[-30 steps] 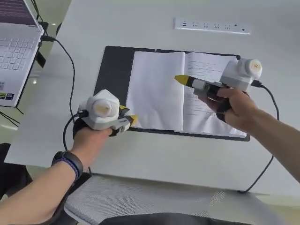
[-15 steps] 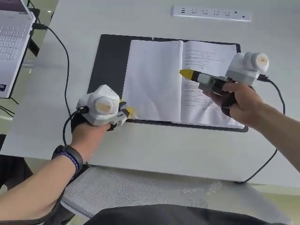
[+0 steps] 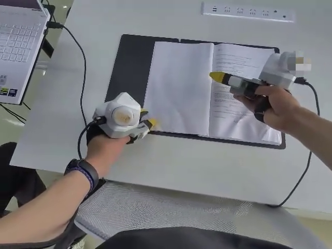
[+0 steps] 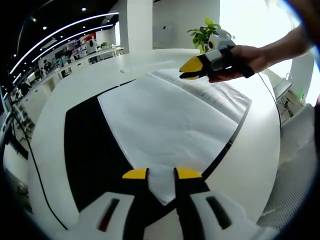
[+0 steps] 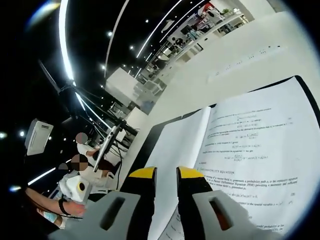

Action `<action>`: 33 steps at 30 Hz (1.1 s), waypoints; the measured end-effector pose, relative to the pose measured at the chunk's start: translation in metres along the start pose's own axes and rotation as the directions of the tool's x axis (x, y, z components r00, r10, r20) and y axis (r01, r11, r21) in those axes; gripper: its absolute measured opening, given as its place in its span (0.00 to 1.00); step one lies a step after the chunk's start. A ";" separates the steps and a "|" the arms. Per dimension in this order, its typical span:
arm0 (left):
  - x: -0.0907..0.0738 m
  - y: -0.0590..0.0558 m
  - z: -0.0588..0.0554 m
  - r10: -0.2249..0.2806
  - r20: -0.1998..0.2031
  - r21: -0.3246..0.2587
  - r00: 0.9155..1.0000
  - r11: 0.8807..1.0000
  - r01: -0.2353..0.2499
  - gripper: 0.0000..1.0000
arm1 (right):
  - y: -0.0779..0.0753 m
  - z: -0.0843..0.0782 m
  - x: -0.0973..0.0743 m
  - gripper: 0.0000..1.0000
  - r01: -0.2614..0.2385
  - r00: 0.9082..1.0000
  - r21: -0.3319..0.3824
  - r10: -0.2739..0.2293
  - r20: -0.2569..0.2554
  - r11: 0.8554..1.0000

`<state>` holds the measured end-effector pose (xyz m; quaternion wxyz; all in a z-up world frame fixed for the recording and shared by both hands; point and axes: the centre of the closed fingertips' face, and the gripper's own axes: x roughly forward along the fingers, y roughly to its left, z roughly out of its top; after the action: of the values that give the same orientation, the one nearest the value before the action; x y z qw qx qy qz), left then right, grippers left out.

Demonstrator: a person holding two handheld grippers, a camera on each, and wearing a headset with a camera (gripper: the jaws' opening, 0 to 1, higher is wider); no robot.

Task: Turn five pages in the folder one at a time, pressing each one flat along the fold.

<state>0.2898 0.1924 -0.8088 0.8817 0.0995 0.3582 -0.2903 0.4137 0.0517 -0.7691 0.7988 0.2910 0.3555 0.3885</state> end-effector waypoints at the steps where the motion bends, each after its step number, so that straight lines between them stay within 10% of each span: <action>1: 0.000 0.000 0.000 0.001 0.000 0.002 1.000 1.000 -0.001 0.18 | 0.001 0.000 0.003 0.13 -0.003 1.000 0.005 0.003 0.003 1.000; 33: -0.006 -0.005 0.004 -0.005 0.005 -0.051 1.000 0.999 0.005 0.23 | -0.020 0.003 0.036 0.00 -0.001 1.000 0.039 0.000 0.025 0.999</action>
<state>0.2860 0.1889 -0.8018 0.8842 0.0753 0.3636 -0.2835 0.4404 0.0701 -0.7944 0.7972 0.3114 0.3527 0.3782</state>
